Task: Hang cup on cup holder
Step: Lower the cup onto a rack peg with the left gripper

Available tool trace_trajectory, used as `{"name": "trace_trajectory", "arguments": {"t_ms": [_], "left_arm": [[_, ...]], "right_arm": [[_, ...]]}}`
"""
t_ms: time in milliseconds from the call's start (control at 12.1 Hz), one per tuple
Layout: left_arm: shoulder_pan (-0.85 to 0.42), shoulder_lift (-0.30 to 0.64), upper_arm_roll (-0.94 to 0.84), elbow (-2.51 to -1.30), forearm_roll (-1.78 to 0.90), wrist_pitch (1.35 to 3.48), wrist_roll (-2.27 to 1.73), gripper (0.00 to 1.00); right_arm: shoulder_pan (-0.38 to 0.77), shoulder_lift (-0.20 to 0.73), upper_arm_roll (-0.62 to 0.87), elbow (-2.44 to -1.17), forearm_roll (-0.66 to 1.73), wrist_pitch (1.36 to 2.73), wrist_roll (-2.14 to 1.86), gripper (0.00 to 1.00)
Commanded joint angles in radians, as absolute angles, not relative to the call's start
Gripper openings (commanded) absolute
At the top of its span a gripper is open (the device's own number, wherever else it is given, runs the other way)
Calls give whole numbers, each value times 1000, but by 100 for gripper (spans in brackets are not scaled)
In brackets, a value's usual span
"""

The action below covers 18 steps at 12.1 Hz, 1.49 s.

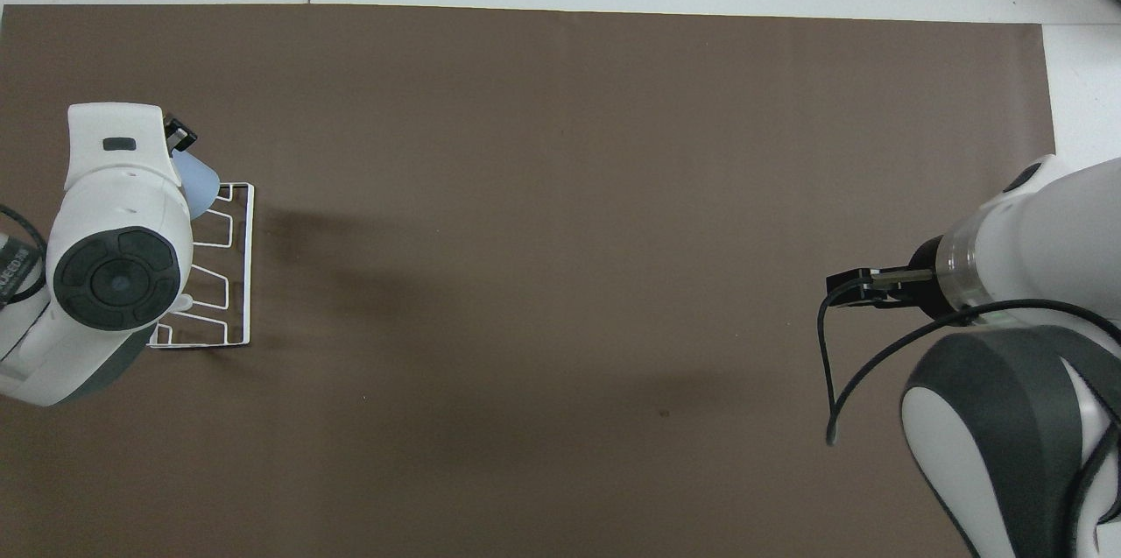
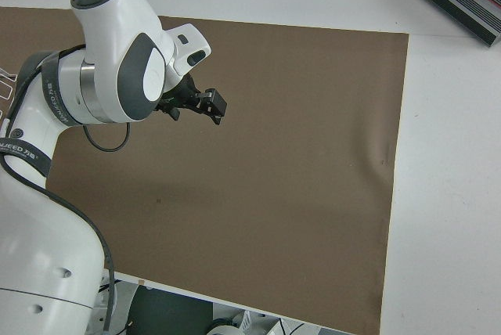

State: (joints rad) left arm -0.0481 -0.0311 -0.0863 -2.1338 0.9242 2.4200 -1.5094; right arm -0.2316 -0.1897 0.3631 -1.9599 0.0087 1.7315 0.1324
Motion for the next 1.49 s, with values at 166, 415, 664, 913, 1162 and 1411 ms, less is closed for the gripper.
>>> {"name": "trace_trajectory", "arguments": {"t_ms": [166, 415, 664, 913, 1162, 1411], "left_arm": [[-57, -46, -75, -2158, 956, 2445, -1499, 100], [-49, -31, -78, -2113, 950, 2447, -1410, 100], [-60, -12, -83, -2073, 858, 2447, -1394, 100], [-87, -21, -90, -2030, 691, 2424, -1361, 100], [-94, -31, -103, -1958, 505, 2285, -1188, 100], [-97, -63, -104, -1878, 333, 2119, -967, 100]], "right_arm": [[-262, -215, 371, -1987, -11, 1749, 121, 100], [-276, -212, 370, -1987, 3, 1753, 120, 100], [-294, -207, 368, -1980, 5, 1752, 117, 100], [-298, -206, 368, -1974, 6, 1741, 115, 100], [-298, -212, 361, -1928, 6, 1740, 115, 100], [-298, -212, 356, -1925, 5, 1746, 114, 100]]}}
